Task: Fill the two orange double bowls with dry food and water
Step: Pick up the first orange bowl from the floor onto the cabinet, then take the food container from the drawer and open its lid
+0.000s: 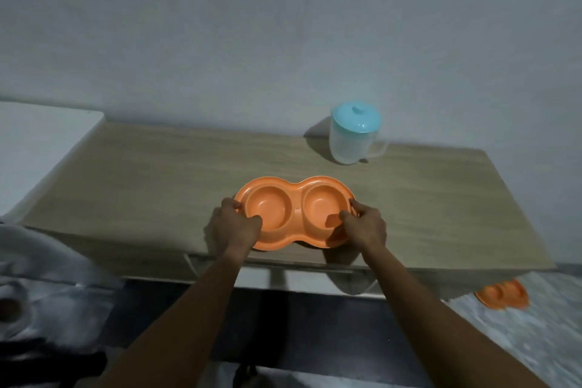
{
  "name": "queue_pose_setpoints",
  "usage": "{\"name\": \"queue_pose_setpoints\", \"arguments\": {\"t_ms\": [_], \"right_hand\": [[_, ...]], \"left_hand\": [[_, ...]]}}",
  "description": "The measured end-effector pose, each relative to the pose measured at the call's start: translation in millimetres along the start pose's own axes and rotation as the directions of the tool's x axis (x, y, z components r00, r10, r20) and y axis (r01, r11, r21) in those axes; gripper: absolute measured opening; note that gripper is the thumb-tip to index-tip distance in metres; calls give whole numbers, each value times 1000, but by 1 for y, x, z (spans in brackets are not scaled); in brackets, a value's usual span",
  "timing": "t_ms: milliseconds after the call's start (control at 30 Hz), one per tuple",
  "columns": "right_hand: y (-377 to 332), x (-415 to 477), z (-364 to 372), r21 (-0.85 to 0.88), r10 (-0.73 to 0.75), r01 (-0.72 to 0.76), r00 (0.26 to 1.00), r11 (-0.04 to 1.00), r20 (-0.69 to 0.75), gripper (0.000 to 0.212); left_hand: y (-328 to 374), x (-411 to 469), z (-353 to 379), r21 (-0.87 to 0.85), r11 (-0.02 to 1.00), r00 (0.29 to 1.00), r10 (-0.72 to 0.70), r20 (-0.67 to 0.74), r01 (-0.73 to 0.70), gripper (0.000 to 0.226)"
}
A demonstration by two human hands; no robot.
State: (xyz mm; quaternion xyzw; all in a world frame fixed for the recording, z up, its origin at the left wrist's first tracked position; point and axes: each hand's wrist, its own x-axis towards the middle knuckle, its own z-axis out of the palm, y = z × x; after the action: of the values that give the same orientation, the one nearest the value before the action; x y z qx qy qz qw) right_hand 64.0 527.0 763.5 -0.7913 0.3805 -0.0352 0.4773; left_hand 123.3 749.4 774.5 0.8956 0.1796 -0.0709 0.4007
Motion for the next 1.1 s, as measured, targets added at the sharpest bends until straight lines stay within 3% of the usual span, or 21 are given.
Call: {"name": "queue_pose_setpoints", "arguments": {"t_ms": [200, 333, 700, 900, 1000, 1100], "right_hand": [[-10, 16, 53, -50, 80, -85, 991, 995, -103, 50], [-8, 22, 62, -103, 71, -85, 988, 991, -134, 45], [11, 45, 70, -136, 45, -60, 993, 989, -112, 50], [15, 60, 71, -131, -16, 7, 998, 991, -66, 54], [12, 55, 71, -119, -56, 47, 996, 992, -69, 52], [12, 27, 72, -23, -83, 81, 983, 996, -166, 44]], "left_hand": [[-13, 59, -7, 78, 992, 991, 91, 97, -99, 58], [-16, 68, -5, 116, 971, 976, 196, 96, -207, 42], [-15, 73, 3, 101, 973, 973, 196, 124, -208, 26], [-17, 95, 5, 176, 946, 945, 229, 233, -272, 37], [-18, 91, 5, 78, 973, 951, 192, 241, -216, 46], [-26, 68, 3, -80, 971, 967, 233, 99, -226, 46]]}}
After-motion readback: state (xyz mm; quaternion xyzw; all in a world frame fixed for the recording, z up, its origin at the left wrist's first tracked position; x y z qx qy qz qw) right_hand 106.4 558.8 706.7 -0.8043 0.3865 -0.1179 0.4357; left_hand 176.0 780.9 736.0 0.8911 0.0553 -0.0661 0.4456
